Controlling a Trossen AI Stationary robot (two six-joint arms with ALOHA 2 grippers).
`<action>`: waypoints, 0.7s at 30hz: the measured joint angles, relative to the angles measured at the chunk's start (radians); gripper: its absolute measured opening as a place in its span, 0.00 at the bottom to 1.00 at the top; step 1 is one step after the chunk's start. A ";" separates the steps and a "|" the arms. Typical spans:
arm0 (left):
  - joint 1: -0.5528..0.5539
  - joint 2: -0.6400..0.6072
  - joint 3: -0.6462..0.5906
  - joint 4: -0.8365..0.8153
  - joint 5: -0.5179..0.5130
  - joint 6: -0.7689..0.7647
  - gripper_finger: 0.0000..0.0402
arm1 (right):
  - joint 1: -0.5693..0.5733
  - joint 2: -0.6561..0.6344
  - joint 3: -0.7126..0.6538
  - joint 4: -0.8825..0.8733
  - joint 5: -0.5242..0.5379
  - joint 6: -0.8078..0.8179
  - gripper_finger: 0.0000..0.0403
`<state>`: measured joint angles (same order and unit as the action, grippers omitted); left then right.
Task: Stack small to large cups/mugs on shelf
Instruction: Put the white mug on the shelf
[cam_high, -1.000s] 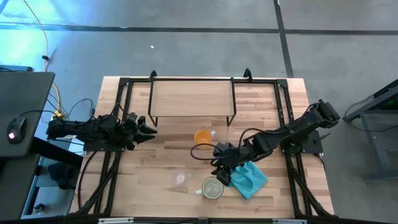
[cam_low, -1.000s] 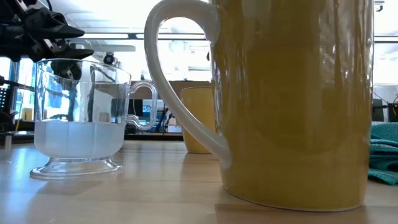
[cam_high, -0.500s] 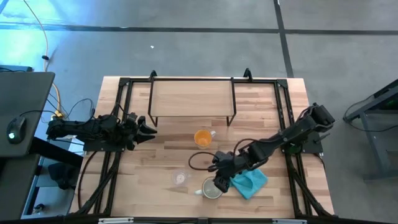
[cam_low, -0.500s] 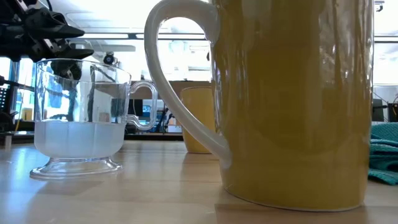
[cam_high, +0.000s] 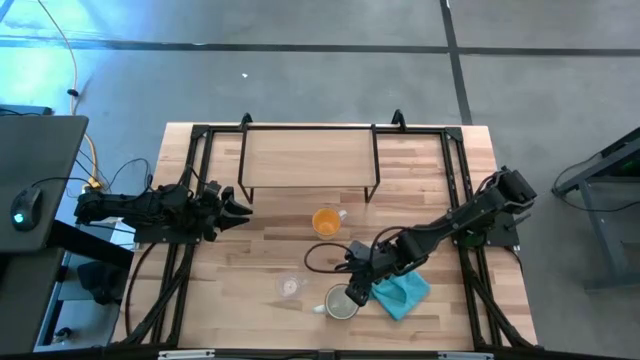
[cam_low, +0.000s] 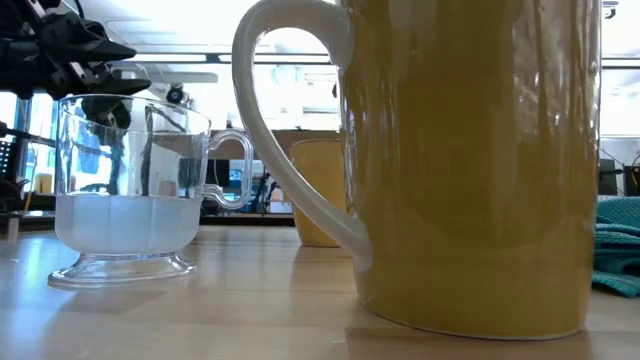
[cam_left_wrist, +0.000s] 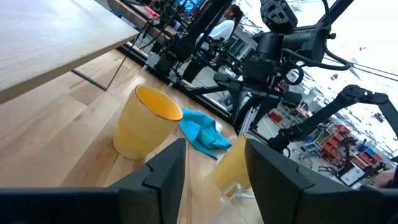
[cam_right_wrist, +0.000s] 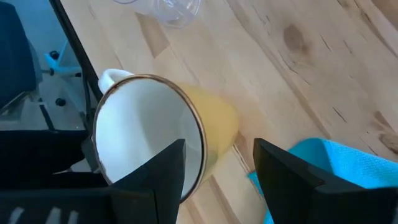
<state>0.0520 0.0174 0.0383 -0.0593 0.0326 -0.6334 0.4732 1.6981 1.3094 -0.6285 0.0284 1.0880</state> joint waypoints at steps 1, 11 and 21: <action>0.000 0.000 0.000 0.000 0.000 0.000 0.38 | 0.000 0.000 0.000 0.000 0.000 0.011 0.45; 0.000 0.000 0.000 -0.001 -0.015 0.000 0.38 | 0.000 0.000 0.000 0.012 -0.021 -0.007 0.45; 0.000 0.000 0.000 -0.001 -0.015 -0.003 0.38 | 0.000 0.000 0.000 0.015 -0.066 -0.075 0.45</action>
<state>0.0519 0.0172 0.0383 -0.0606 0.0177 -0.6365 0.4732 1.6978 1.3094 -0.6135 -0.0372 1.0130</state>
